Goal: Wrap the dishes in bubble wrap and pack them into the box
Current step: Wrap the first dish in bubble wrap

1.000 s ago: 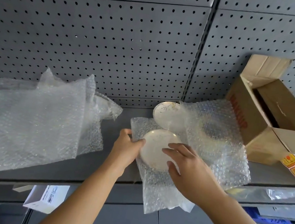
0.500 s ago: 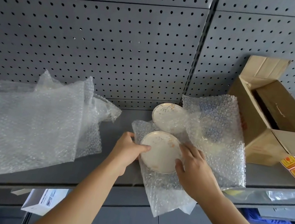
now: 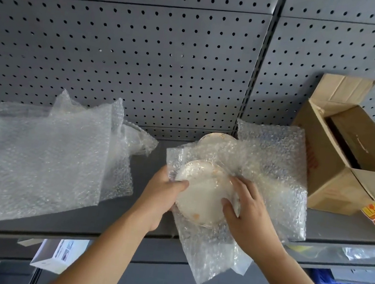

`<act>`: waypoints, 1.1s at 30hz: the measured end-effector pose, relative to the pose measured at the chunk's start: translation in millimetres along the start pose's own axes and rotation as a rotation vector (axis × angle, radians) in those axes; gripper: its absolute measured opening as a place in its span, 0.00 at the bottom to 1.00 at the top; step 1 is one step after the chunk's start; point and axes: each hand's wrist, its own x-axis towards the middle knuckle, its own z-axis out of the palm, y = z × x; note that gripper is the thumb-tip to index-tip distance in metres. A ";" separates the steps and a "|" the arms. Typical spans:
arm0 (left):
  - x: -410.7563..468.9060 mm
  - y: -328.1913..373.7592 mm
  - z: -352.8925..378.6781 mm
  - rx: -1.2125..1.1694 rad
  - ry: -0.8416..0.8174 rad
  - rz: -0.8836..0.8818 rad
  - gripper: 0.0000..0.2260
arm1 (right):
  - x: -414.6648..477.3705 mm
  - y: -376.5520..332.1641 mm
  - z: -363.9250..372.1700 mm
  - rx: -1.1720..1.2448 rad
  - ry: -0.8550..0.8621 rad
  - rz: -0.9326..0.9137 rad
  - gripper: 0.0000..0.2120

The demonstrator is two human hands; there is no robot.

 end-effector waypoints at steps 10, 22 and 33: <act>-60.7 64.5 -59.0 -0.190 0.011 0.149 0.12 | 2.6 -81.7 -44.8 0.624 0.011 0.110 0.22; -85.4 104.9 -84.9 -0.194 -0.024 0.244 0.10 | 26.4 -144.9 -76.5 1.207 -0.448 0.386 0.20; -74.9 103.0 -69.0 -0.369 -0.040 0.201 0.13 | 29.1 -129.6 -68.4 1.487 -0.554 0.504 0.34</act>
